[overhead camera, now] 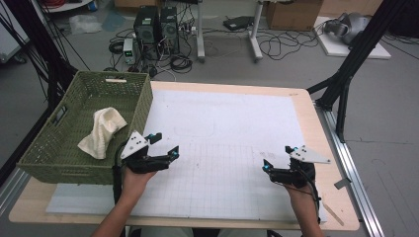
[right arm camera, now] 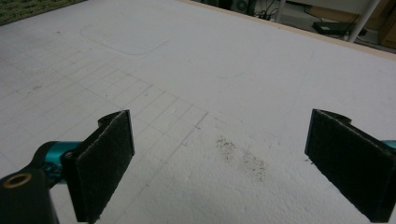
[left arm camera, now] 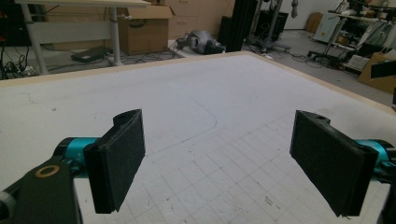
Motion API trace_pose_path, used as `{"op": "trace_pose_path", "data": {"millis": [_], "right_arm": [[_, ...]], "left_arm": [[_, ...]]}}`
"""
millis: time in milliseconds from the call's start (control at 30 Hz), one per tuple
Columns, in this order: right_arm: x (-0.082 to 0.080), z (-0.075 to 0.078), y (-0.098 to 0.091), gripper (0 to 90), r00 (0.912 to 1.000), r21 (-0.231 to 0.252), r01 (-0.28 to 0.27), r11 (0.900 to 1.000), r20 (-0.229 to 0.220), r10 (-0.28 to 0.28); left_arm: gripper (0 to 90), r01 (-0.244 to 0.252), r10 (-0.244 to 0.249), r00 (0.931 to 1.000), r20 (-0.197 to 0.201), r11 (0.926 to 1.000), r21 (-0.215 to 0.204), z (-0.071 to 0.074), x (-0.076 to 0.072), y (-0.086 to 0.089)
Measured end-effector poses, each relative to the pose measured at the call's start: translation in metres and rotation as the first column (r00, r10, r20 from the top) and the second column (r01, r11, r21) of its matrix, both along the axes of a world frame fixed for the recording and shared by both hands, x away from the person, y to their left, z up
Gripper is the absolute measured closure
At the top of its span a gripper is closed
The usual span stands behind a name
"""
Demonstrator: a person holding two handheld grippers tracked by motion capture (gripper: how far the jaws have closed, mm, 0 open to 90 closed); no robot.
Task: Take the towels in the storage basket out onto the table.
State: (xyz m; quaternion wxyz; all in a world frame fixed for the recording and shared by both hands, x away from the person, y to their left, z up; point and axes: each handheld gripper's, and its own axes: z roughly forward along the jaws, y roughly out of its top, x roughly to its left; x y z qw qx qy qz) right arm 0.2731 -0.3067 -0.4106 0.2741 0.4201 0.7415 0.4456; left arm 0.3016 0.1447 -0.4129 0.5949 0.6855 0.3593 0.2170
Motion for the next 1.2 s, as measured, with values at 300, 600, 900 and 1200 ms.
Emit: {"op": "trace_pose_path", "data": {"millis": [300,600,900,1200], "right_arm": [[0.003,-0.003,-0.006,7.4,0.9999,0.025,0.006,0.9997,-0.011,-0.005],[0.004,0.001,0.003,7.4,1.0,0.024,-0.008,0.9997,-0.002,0.008],[0.016,-0.002,0.007,7.4,0.9996,0.042,-0.022,0.9989,-0.016,0.023],[0.011,-0.001,0.009,7.3,0.9994,0.033,-0.027,0.9991,-0.022,0.028]], "left_arm": [[18.5,0.004,-0.004,1.0,-0.003,0.9999,0.011,0.0,-0.001,0.0],[18.2,0.015,-0.015,0.9999,0.002,0.9993,0.033,0.003,-0.014,-0.002],[18.3,0.007,-0.007,0.9998,-0.018,0.9998,0.02,0.012,-0.014,0.004],[19.0,0.011,-0.011,0.9998,-0.017,0.9999,-0.003,0.03,-0.019,0.008]]}}
